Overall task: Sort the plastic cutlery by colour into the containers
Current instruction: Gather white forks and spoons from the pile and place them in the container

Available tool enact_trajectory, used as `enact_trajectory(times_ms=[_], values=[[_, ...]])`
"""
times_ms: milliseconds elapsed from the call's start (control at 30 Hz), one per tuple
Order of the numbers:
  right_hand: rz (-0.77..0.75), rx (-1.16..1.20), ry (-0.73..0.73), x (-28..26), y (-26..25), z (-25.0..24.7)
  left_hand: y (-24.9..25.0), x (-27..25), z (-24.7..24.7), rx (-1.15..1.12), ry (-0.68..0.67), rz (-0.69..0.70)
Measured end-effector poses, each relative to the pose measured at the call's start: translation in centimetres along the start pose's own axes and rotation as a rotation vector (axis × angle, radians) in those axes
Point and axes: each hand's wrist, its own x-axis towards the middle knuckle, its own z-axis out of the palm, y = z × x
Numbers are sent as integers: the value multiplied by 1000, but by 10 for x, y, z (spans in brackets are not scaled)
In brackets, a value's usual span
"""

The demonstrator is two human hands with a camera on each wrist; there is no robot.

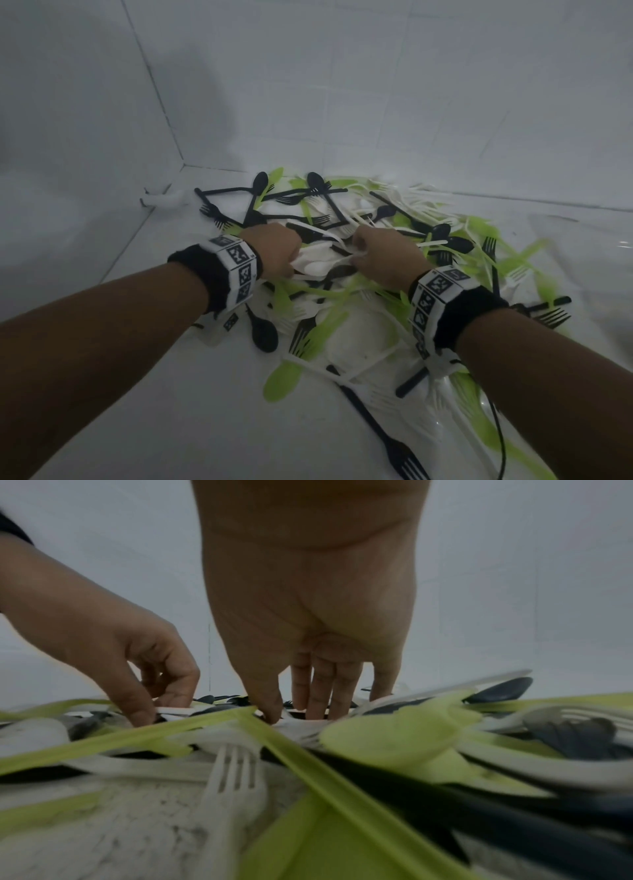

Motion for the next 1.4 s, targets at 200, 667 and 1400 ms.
enact_trajectory(times_ms=[200, 667, 1400], values=[[-27, 58, 76, 5, 0, 1, -10, -9, -15, -388, 69, -61], [-231, 40, -16, 26, -24, 3, -17, -38, -31, -1479, 326, -196], [-194, 114, -110, 59, -100, 27, -126, -115, 54, -561, 221, -390]])
